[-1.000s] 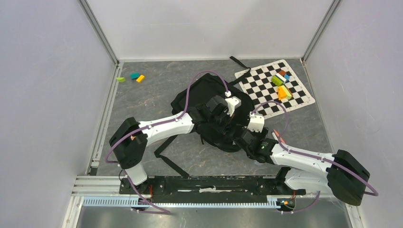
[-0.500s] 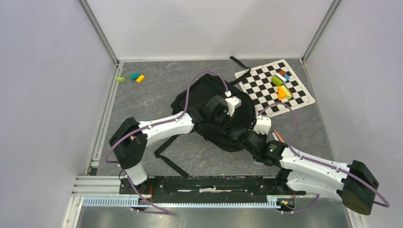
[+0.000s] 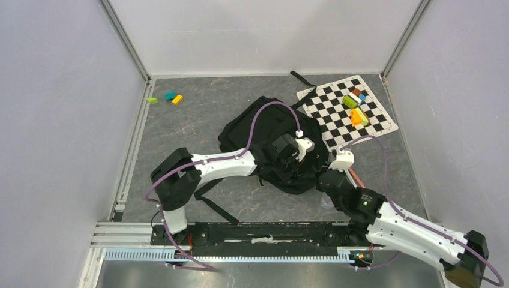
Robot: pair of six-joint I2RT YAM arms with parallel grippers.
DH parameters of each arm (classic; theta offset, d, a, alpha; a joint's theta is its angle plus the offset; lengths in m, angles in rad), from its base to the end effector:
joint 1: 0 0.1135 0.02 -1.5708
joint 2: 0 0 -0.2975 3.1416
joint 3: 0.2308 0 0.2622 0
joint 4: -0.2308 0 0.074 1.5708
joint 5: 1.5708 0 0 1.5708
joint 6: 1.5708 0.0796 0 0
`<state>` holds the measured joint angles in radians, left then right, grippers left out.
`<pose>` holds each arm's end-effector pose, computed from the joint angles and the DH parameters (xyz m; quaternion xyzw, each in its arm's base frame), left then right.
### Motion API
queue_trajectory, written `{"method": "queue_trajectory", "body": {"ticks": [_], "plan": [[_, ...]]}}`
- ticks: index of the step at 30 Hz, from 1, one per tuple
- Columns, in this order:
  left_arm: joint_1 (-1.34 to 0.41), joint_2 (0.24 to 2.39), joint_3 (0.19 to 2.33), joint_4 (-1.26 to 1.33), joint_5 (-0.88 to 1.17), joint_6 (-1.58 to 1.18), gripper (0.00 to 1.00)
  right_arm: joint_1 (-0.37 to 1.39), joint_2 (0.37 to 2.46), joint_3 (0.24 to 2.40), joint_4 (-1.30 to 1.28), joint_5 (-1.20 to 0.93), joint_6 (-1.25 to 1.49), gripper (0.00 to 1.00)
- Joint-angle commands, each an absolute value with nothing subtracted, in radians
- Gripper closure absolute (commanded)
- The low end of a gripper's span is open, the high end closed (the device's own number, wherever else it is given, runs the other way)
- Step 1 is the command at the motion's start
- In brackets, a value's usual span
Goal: Pack the student bag
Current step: Adjust the student bag at the center of the board.
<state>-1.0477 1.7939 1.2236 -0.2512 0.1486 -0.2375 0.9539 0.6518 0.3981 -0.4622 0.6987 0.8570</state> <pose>0.2081 -0.3845 0.2045 0.3907 0.8422 -0.2740 0.2507 0.1271 0.0906 0.1994 0.1003 0.8609 0.1141 0.4855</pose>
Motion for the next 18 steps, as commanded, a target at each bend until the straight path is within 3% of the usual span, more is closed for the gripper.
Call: {"method": "queue_trajectory", "body": {"ticks": [1, 9, 13, 16, 18], "plan": [[-1.075, 1.853, 1.247, -0.277, 0.205, -0.256, 0.98, 0.954, 0.558, 0.387, -0.336, 0.705, 0.760, 0.87], [-1.122, 1.864, 1.252, -0.282, 0.203, -0.230, 0.97, 0.950, 0.626, 0.506, -0.511, 0.823, 0.705, 0.33], [-1.122, 1.837, 1.239, -0.247, 0.268, -0.224, 0.80, 0.911, 0.693, 0.578, -0.574, 0.868, 0.649, 0.21], [-1.123, 1.809, 1.216, -0.200, 0.324, -0.224, 0.63, 0.808, 0.722, 0.598, -0.571, 0.809, 0.620, 0.19], [-1.123, 1.790, 1.205, -0.187, 0.331, -0.216, 0.57, 0.726, 0.720, 0.591, -0.542, 0.749, 0.594, 0.18]]}}
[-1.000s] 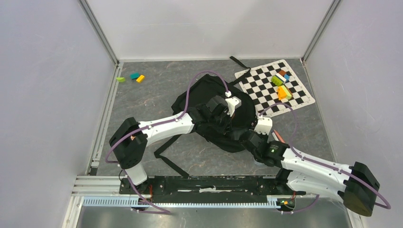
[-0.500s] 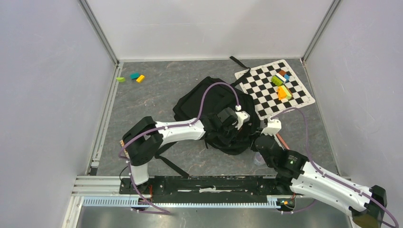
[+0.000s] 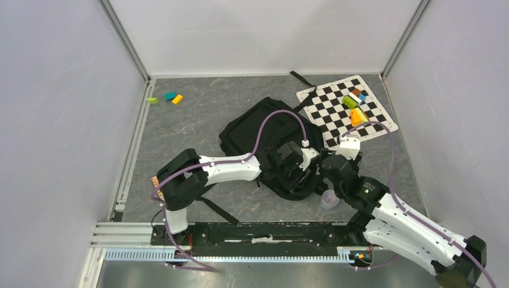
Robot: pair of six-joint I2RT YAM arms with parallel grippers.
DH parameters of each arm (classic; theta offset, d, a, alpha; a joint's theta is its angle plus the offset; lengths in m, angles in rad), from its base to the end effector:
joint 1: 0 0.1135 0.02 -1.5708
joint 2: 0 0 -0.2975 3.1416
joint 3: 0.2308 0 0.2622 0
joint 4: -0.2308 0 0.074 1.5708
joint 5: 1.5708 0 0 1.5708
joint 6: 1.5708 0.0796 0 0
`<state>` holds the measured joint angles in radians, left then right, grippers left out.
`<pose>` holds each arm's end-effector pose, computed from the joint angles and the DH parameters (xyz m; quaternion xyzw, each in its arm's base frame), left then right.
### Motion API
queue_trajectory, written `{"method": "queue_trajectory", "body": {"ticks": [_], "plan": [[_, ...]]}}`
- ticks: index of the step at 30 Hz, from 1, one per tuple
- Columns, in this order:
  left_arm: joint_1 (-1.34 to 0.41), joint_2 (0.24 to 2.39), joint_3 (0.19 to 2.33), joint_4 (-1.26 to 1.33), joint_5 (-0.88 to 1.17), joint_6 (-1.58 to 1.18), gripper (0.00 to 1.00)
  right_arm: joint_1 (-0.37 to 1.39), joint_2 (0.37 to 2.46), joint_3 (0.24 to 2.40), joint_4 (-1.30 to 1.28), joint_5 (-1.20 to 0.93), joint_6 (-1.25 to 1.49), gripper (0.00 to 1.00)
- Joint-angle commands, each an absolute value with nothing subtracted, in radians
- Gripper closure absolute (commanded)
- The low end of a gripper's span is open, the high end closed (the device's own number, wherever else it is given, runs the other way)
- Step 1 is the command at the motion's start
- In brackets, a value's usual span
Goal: Pack the student bag
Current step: Adjust the student bag at the center of the board.
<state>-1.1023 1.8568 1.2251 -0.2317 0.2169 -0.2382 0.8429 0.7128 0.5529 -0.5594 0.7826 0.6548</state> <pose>0.1852 -0.4038 0.1813 0.4246 0.8312 -0.2935 0.2068 0.1448 0.0781 0.2407 0.0778 0.8530 0.0055 0.5161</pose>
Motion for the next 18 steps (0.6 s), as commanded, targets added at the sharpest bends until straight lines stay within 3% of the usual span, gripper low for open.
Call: {"method": "queue_trajectory", "body": {"ticks": [1, 8, 18], "plan": [[-1.123, 1.782, 1.201, -0.182, 0.329, -0.211, 0.55, 0.686, 0.718, 0.583, -0.525, 0.717, 0.580, 0.17], [-1.123, 1.696, 1.137, -0.124, 0.235, -0.189, 0.33, 0.563, 0.744, 0.546, -0.358, 0.471, 0.543, 0.11], [-1.123, 1.554, 1.043, -0.023, 0.079, -0.143, 0.05, 0.558, 0.784, 0.489, -0.289, 0.380, 0.599, 0.07]]}}
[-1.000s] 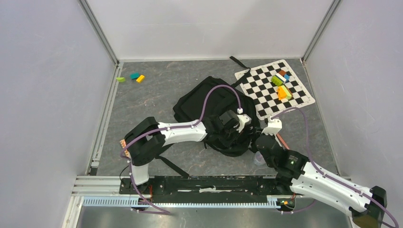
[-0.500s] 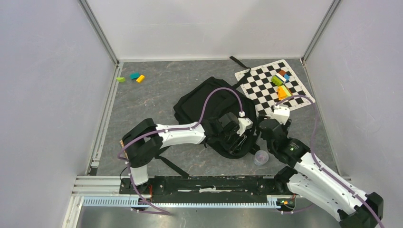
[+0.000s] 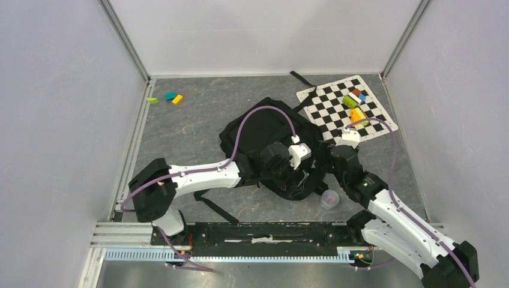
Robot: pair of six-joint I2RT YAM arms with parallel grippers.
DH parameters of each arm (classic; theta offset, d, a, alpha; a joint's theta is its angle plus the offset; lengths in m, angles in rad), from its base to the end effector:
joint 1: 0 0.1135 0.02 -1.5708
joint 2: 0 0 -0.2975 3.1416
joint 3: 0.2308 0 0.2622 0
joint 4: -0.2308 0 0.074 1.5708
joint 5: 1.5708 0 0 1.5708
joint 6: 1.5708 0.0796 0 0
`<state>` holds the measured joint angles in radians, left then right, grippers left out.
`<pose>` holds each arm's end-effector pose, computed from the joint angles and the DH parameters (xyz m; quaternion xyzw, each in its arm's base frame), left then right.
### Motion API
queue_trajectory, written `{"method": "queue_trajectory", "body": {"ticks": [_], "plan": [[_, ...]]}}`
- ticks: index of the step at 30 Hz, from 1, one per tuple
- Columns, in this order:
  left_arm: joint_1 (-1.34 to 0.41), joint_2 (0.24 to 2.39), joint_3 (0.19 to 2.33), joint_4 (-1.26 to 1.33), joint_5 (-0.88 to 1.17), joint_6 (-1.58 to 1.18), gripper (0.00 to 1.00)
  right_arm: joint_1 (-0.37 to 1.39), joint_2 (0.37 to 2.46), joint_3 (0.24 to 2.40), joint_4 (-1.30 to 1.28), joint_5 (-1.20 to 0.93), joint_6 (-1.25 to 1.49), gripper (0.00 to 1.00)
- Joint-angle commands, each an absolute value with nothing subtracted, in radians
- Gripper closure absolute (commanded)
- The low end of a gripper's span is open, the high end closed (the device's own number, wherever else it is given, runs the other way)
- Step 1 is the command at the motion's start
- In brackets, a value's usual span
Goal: Pack the student bag
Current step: Adjust the student bag at the center of the board, then zip the student bag at the center of the board.
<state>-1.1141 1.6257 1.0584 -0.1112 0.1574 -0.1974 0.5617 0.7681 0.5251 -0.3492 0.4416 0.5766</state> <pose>0.1664 -0.3669 0.2282 0.4284 0.7915 -0.3185 0.2977 0.1783 0.0720 0.2355 0.1094 0.8604 0.0843 0.4905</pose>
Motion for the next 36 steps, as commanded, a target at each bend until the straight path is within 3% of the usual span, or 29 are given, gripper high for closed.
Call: {"method": "queue_trajectory", "body": {"ticks": [1, 7, 10, 18, 21, 28, 36], "plan": [[-1.121, 1.551, 1.042, -0.023, 0.069, -0.143, 0.04, 0.558, 0.789, 0.473, -0.280, 0.360, 0.608, 0.09], [-1.097, 1.554, 1.049, -0.005, 0.093, -0.185, 0.00, 0.557, 0.756, 0.364, -0.219, 0.292, 0.657, 0.21], [-1.087, 1.556, 1.049, 0.042, 0.084, -0.208, 0.00, 0.558, 0.724, 0.322, -0.205, 0.309, 0.665, 0.33], [-1.001, 1.626, 1.005, 0.236, 0.203, -0.336, 0.00, 0.557, 0.626, 0.242, -0.100, 0.269, 0.644, 0.87], [-0.987, 1.647, 0.975, 0.330, 0.261, -0.350, 0.00, 0.557, 0.588, 0.229, -0.097, 0.270, 0.631, 1.00], [-0.969, 1.790, 1.050, 0.386, 0.472, -0.361, 0.05, 0.558, 0.504, 0.171, -0.069, 0.233, 0.648, 1.00], [-0.969, 1.881, 1.080, 0.414, 0.455, -0.295, 0.27, 0.557, 0.469, 0.155, -0.058, 0.201, 0.675, 1.00]]}}
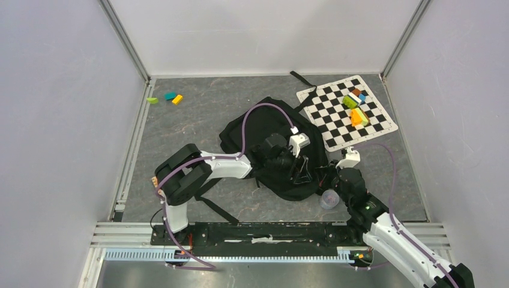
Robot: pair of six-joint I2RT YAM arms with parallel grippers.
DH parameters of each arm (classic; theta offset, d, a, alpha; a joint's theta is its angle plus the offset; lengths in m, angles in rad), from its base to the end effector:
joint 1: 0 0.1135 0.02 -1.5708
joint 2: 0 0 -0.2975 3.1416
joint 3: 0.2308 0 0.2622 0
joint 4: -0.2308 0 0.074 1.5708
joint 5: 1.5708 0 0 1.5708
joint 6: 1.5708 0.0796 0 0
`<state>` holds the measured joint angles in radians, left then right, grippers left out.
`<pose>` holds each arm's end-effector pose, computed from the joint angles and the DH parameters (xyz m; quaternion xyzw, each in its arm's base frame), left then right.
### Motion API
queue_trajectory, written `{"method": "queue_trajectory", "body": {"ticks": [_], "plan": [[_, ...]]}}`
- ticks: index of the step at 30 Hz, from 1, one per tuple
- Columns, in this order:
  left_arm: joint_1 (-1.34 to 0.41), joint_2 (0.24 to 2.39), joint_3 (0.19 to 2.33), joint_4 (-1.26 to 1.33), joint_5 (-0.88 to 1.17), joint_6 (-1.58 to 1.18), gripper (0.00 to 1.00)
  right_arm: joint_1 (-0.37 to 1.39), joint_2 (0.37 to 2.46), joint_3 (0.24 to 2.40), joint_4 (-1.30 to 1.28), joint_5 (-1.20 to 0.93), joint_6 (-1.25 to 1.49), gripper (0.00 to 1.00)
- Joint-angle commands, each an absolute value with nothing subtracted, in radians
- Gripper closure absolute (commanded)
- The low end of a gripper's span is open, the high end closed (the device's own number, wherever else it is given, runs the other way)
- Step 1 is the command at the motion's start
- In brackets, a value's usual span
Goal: Pack the student bag
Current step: Zip the student bag at the center of the board.
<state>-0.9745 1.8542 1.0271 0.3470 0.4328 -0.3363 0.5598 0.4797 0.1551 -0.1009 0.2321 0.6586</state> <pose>0.2250 -0.3910 0.1843 0.3677 0.7579 -0.4543 0.2898 0.1411 0.0668 0.1637 0.1039 0.8307 0.2282 0.4971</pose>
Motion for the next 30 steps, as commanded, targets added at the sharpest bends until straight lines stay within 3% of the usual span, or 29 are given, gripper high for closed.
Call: {"method": "queue_trajectory", "body": {"ticks": [1, 9, 19, 30], "plan": [[-0.969, 1.885, 1.080, 0.409, 0.440, -0.275, 0.28, 0.558, 0.471, 0.160, -0.058, 0.195, 0.681, 1.00], [-0.973, 1.891, 1.049, 0.460, 0.309, -0.138, 0.40, 0.557, 0.511, 0.181, -0.059, 0.134, 0.738, 1.00], [-1.010, 1.905, 1.043, 0.453, 0.308, -0.048, 0.50, 0.555, 0.571, 0.236, -0.066, 0.070, 0.801, 1.00], [-1.054, 1.905, 0.994, 0.491, 0.245, -0.018, 0.54, 0.552, 0.568, 0.259, -0.089, 0.056, 0.811, 1.00]]}}
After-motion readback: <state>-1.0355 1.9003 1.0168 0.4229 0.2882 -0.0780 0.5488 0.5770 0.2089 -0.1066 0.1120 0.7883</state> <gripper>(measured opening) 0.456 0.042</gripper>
